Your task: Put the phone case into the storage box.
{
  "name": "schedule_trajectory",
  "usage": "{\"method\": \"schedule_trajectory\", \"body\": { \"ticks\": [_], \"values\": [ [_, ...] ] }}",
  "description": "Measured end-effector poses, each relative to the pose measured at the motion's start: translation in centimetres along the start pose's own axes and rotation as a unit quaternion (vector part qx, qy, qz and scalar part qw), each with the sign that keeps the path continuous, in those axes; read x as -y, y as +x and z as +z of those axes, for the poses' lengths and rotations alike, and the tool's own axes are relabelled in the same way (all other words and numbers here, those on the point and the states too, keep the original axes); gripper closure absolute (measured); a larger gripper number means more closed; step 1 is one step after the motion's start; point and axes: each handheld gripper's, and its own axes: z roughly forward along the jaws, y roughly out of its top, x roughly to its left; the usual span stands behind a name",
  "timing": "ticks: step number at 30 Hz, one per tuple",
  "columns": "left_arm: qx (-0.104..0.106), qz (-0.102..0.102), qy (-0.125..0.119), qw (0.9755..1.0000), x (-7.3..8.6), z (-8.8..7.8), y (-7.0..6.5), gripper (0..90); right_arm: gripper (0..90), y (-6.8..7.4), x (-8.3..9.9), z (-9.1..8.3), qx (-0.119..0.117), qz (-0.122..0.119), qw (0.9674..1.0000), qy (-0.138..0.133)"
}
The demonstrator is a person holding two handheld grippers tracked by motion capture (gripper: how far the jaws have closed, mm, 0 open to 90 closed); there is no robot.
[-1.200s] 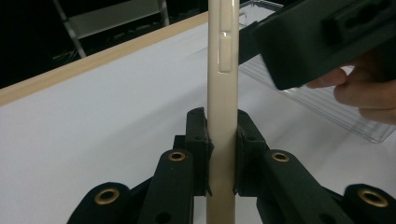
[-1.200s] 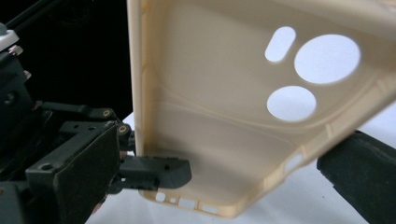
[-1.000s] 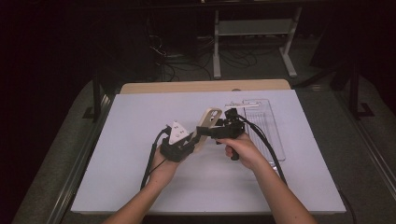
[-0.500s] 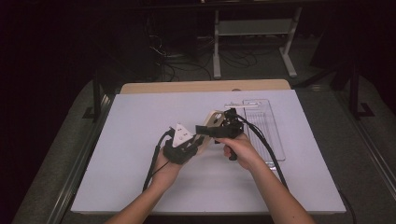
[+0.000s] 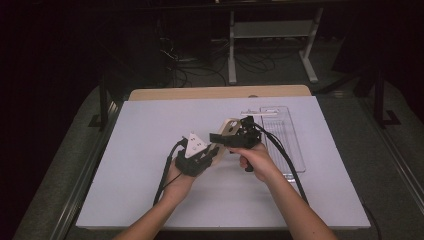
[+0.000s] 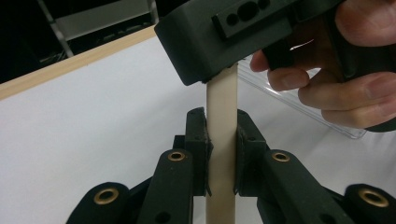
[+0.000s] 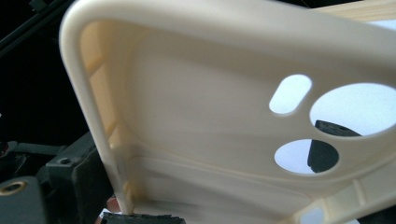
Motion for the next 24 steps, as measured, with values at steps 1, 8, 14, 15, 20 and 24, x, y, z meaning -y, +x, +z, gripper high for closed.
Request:
{"method": "schedule_trajectory", "body": {
  "ticks": [1,8,14,15,20,24],
  "values": [
    [0.001,-0.003,-0.003,1.0000,0.0,0.1,0.0,78.7,5.3,0.0,0.0,0.0,0.000,0.001,1.0000,0.000],
    [0.006,0.008,0.006,0.9999,0.1,0.1,-0.1,71.6,6.8,-0.1,0.1,0.0,0.003,-0.007,1.0000,0.004],
    [0.014,0.000,0.009,0.9999,0.2,0.4,0.1,53.0,7.3,-0.1,0.0,-0.1,0.005,-0.003,1.0000,-0.001],
    [0.015,0.001,0.012,0.9998,0.2,0.4,0.1,48.7,7.4,-0.1,0.0,-0.1,0.007,-0.003,1.0000,-0.001],
    [0.037,-0.003,0.029,0.9989,0.1,0.3,0.3,37.2,7.5,-0.3,0.0,-0.2,0.011,-0.007,0.9999,0.000],
    [0.053,-0.008,0.032,0.9980,0.0,0.3,0.9,28.7,7.6,-0.3,0.1,-0.1,0.013,-0.005,0.9999,0.002]
  ]
}}
